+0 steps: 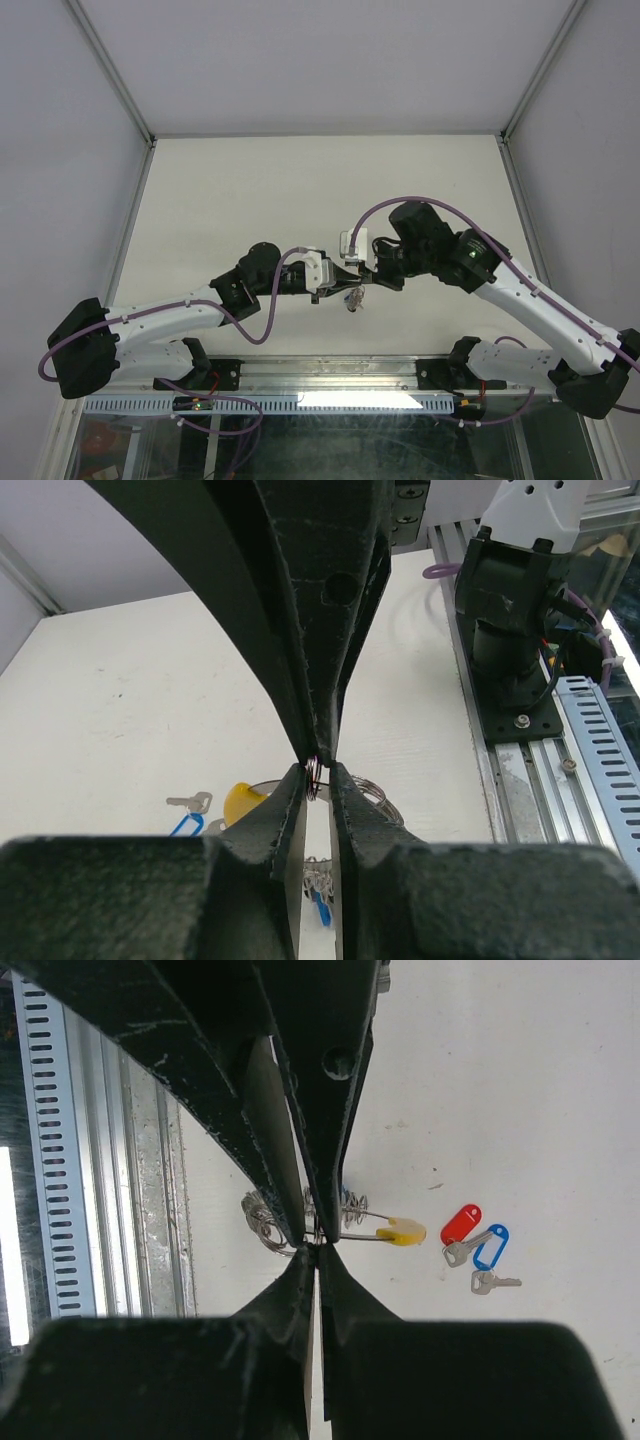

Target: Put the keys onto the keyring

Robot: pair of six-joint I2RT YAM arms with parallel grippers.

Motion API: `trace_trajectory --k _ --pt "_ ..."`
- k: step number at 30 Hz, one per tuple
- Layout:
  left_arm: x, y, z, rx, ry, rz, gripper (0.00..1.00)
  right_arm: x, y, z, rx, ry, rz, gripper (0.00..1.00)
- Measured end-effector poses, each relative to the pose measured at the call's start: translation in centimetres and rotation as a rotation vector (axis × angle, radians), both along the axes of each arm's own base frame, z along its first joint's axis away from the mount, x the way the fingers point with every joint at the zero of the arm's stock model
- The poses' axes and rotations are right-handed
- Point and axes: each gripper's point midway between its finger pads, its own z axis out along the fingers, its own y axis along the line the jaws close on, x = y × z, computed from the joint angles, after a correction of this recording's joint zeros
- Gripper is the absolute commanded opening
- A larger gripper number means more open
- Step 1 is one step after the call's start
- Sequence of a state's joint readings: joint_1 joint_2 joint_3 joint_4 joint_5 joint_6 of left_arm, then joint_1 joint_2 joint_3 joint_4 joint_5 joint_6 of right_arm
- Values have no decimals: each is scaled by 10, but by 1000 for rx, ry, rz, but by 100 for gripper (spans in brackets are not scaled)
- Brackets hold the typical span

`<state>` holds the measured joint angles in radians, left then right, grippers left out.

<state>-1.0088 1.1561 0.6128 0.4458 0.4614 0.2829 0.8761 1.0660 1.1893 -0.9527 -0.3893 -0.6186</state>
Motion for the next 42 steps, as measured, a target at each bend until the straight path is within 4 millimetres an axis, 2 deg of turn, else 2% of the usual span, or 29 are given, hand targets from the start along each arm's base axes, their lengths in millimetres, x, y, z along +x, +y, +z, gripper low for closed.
trace_trajectory --k 2,6,11,14,20,26,35,42 --pt "0 0 -1 4 1 0 0 0 0 0 -2 -1 -2 0" --pt "0 0 -1 8 2 -1 0 1 -1 0 -3 -6 -5 1" --pt "0 2 1 6 -14 4 0 2 1 1 29 -27 -11 25" --pt "-2 8 6 -19 -33 15 0 3 3 8 89 -67 -16 32" --pt "-10 29 -2 -76 -40 45 0 -1 3 20 232 -170 -4 35" --pt "-22 47 -10 -181 -21 54 0 -15 6 8 384 -236 55 36" --pt "-34 62 15 -375 -31 38 0 -23 31 11 549 -175 100 40" --pt "-39 68 36 -470 -58 24 0 -31 43 4 617 -118 142 39"
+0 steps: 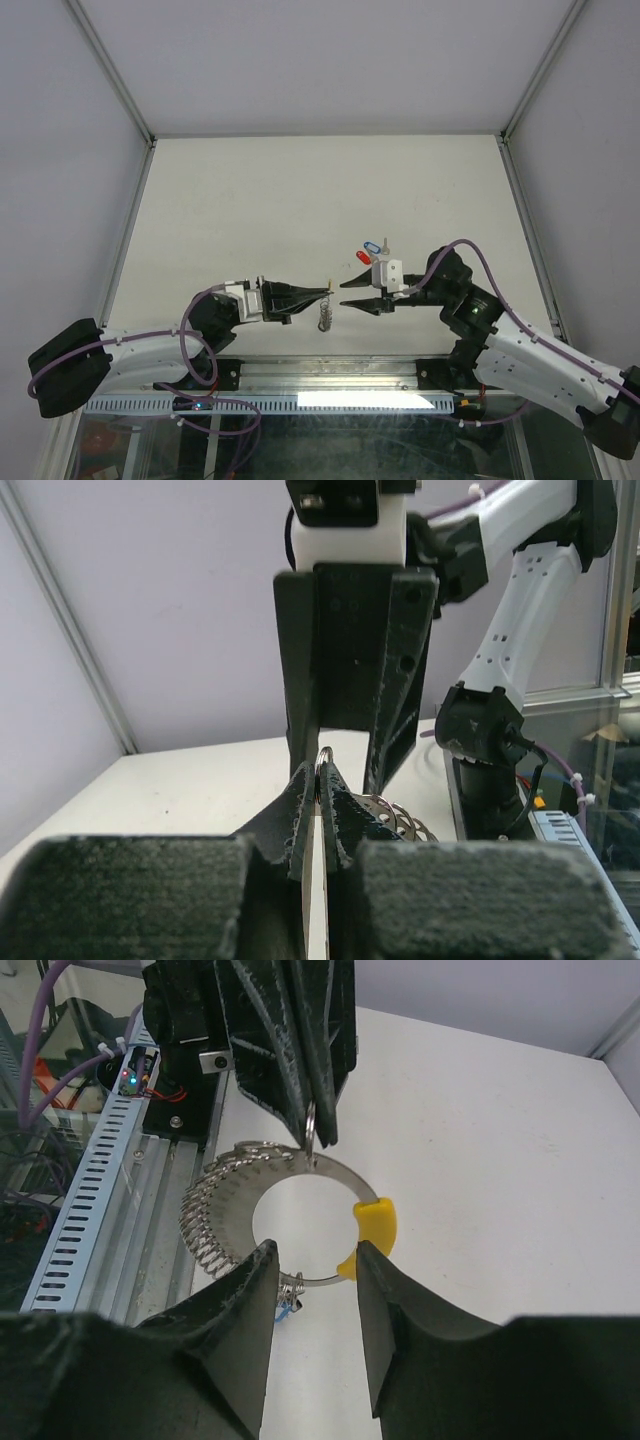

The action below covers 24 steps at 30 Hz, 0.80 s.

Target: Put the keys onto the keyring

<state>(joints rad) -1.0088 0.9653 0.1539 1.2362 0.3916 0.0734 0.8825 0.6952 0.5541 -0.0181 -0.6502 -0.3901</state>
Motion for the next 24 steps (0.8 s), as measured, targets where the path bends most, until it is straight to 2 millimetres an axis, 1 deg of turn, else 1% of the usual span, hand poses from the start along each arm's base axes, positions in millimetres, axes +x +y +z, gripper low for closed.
trace_trajectory --k 4,10,13,19,24 --pt "-2 2 7 -28 -11 -6 0 -3 5 -4 54 -5 26 34" --pt "-2 2 8 -35 -14 -7 0 -1 14 16 141 -36 44 31" --pt "-2 2 8 -35 -14 -6 0 -1 16 23 167 -44 55 31" --pt "-2 2 8 -34 -14 -6 0 -5 18 30 195 -46 78 27" --pt "-2 2 8 -33 -13 -8 0 -8 20 31 201 -39 94 23"
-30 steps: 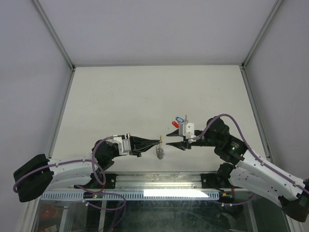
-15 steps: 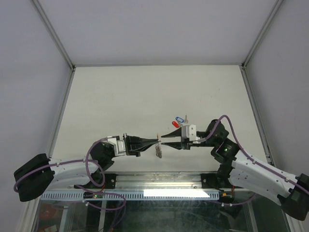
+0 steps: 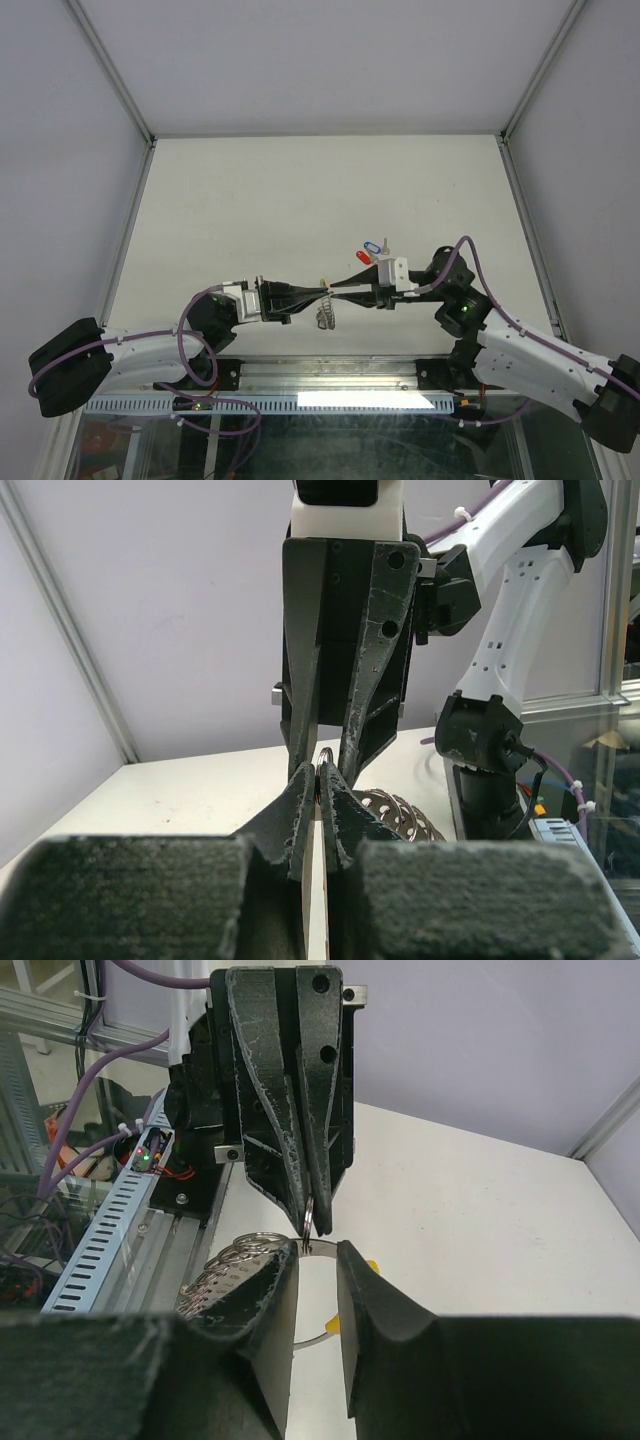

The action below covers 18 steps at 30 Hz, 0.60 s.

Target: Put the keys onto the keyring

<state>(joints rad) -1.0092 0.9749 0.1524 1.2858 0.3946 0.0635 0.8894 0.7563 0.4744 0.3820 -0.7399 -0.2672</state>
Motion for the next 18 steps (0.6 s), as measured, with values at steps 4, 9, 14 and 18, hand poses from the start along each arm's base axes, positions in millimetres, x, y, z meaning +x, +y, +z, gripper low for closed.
trace_trajectory --k 4,9,14,18 --pt "0 0 -1 3 1 0 0 -1 2 -1 0 3 7 21" --pt "0 -1 -3 14 3 -5 0 -1 3 -3 -6 8 13 12" --pt "-1 -1 -3 16 -3 -5 0 -2 4 -4 -8 6 19 0" --pt "-2 -1 -3 27 -17 -6 28 -3 3 -5 -12 -8 20 0"
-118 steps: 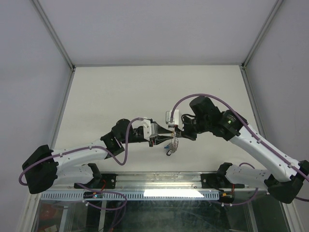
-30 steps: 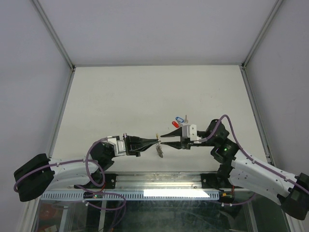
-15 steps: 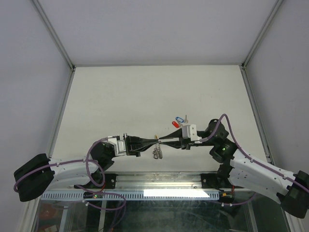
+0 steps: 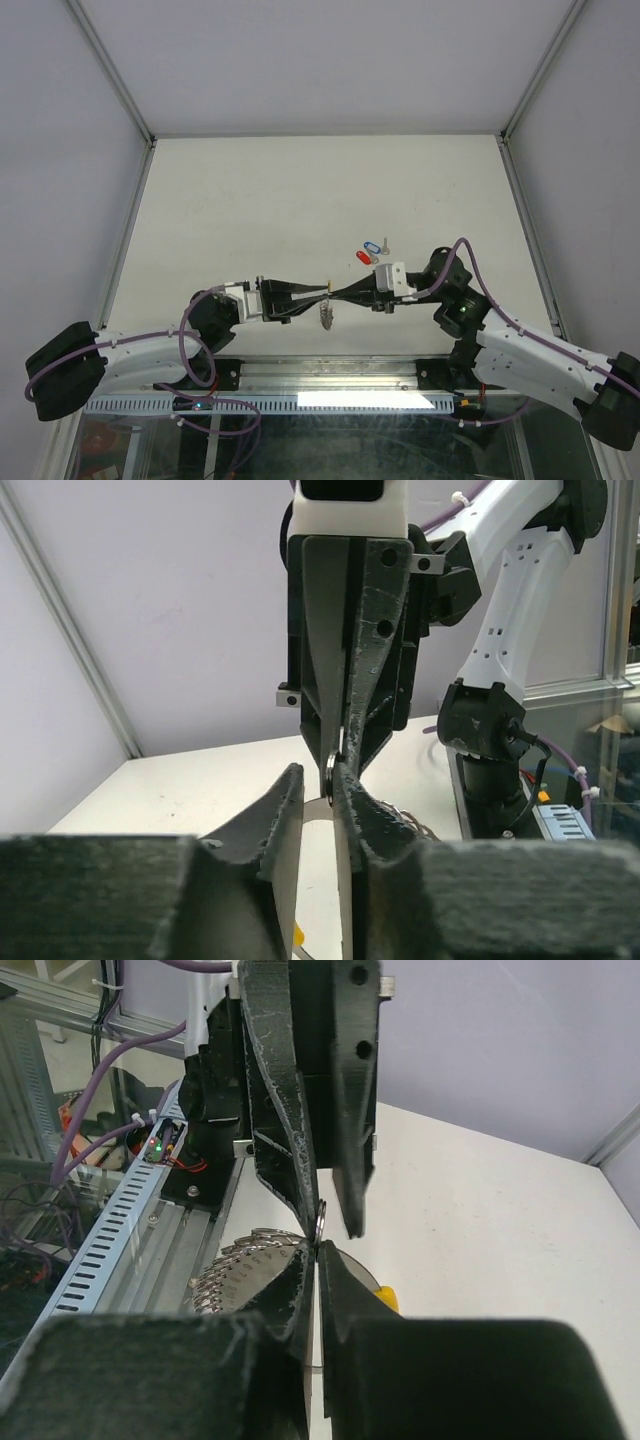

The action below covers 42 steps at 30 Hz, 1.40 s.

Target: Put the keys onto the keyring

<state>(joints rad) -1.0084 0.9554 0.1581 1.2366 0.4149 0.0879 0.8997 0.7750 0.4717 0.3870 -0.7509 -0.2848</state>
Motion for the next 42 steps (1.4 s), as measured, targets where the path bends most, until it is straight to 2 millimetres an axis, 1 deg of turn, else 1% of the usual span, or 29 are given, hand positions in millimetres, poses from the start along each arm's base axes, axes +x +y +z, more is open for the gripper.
trace_trajectory --k 1,2,4,7,11,14,18,23,27,31,36,40,42 --pt "1 0 0 5 -2 5 34 -1 -1 0 -1 -8 5 0" --pt "1 0 1 9 -8 9 38 -2 -1 0 -2 -20 4 0" --pt "0 1 5 17 -23 8 42 -4 -4 -1 -7 -38 5 0" --pt "-3 3 10 35 -40 6 42 -5 -8 -3 -22 -45 -7 0" --pt "-5 5 14 83 -58 9 43 3 -11 -7 -58 -194 -28 0" --pt "-4 6 13 136 -72 25 42 8 -14 -9 -84 -312 -36 0" --pt "0 5 4 226 -87 46 42 13 -18 -9 -115 -440 -45 0" --pt "6 4 -13 324 -91 67 40 18 -21 -6 -143 -541 -55 0" --pt "12 4 -25 379 -91 91 37 19 -23 -7 -159 -564 -57 0" --pt "18 5 -27 390 -95 120 32 19 -24 -6 -168 -556 -57 0" --pt "21 5 -21 370 -107 142 30 18 -24 -2 -157 -520 -63 0" --pt "21 3 -12 339 -125 140 30 18 -21 8 -106 -490 -79 0" --pt "20 1 -7 330 -133 130 30 17 -20 10 -83 -462 -84 0"
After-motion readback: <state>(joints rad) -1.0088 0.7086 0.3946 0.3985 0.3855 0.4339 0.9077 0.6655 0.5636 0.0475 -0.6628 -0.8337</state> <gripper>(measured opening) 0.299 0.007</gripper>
